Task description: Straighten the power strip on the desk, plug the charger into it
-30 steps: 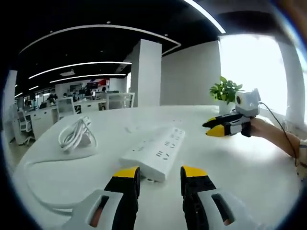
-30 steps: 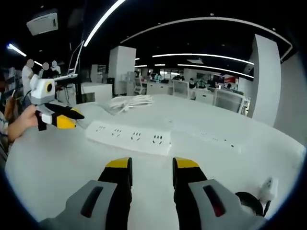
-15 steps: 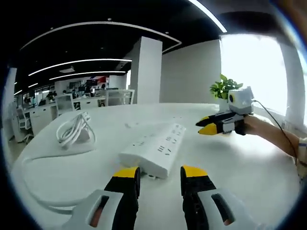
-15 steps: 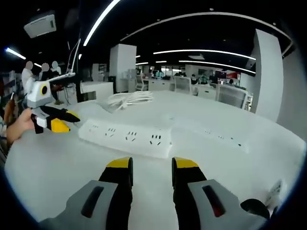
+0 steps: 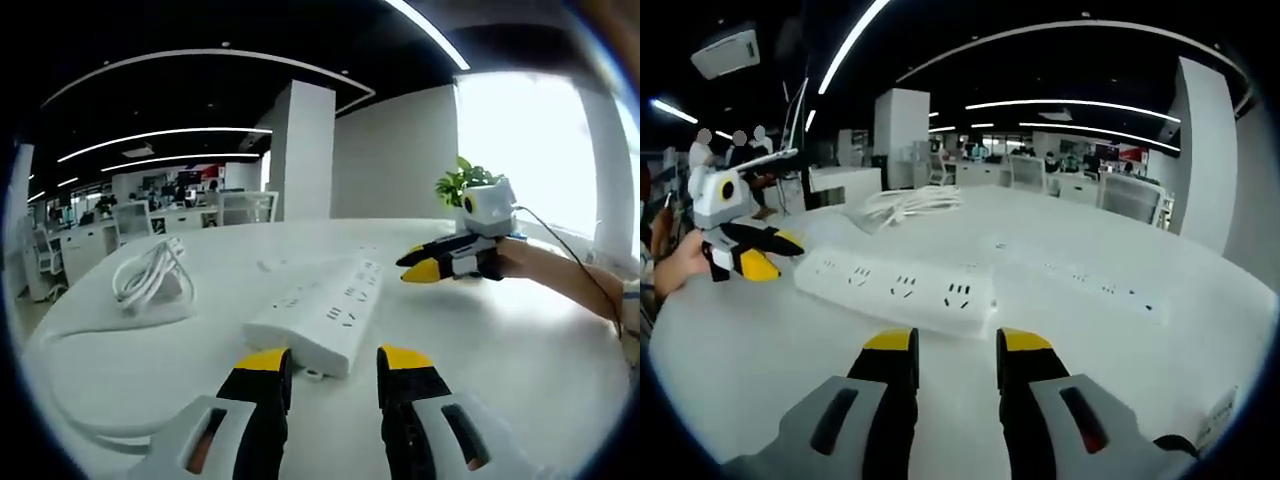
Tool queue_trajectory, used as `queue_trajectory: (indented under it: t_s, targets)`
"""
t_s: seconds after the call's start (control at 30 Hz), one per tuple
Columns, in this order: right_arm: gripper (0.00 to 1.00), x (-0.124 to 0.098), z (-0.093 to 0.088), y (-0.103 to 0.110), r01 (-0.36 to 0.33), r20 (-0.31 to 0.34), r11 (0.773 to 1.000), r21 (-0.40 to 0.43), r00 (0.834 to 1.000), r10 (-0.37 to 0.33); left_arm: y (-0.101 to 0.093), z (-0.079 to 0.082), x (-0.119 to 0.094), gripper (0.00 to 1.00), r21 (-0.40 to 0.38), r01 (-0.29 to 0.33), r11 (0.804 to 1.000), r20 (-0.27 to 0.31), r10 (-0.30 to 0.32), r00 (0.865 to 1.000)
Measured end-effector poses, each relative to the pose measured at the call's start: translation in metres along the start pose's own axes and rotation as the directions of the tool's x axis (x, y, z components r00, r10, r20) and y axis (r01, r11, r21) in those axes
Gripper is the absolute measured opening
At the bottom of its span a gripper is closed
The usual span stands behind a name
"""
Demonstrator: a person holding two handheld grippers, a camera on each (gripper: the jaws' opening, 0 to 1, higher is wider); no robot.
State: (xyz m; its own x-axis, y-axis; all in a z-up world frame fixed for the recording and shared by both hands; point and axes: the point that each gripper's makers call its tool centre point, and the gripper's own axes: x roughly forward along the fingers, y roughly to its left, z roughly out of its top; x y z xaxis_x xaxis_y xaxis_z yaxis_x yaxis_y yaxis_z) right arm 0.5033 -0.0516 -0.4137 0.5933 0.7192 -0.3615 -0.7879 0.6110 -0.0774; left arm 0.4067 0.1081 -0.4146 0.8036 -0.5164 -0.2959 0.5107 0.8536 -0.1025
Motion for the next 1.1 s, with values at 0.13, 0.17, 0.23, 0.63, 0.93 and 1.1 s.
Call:
queue_trajectory:
  t_s: [0.13, 0.17, 0.23, 0.63, 0.93, 1.1]
  targets:
    - [0.29, 0.001, 0.0, 0.0, -0.012, -0.001, 1.0, -0.008, 1.0, 0.012, -0.001, -0.001, 0.002, 0.35, 0.01, 0.005, 1.0, -0.002, -0.005, 1.0]
    - [0.29, 0.002, 0.0, 0.0, -0.016, -0.002, 1.0, -0.015, 1.0, 0.016, 0.0, -0.001, 0.003, 0.35, 0.01, 0.006, 1.0, -0.004, -0.006, 1.0]
    - [0.28, 0.003, -0.001, 0.0, -0.02, -0.003, 1.0, -0.023, 1.0, 0.019, -0.001, -0.002, 0.003, 0.35, 0.008, 0.009, 1.0, -0.004, -0.009, 1.0]
    - [0.25, 0.014, 0.001, -0.002, -0.046, 0.018, 0.999, -0.013, 0.999, 0.046, -0.002, -0.003, 0.005, 0.35, 0.005, 0.018, 1.0, -0.002, -0.018, 1.0]
    - [0.24, 0.02, -0.001, 0.001, -0.069, 0.022, 0.998, 0.002, 0.997, 0.069, -0.003, -0.004, 0.006, 0.34, -0.006, 0.029, 1.0, -0.005, -0.029, 1.0]
    - [0.23, 0.021, -0.002, 0.0, -0.074, 0.028, 0.997, 0.007, 0.997, 0.073, -0.005, -0.006, 0.009, 0.33, -0.008, 0.038, 0.999, -0.009, -0.038, 0.999]
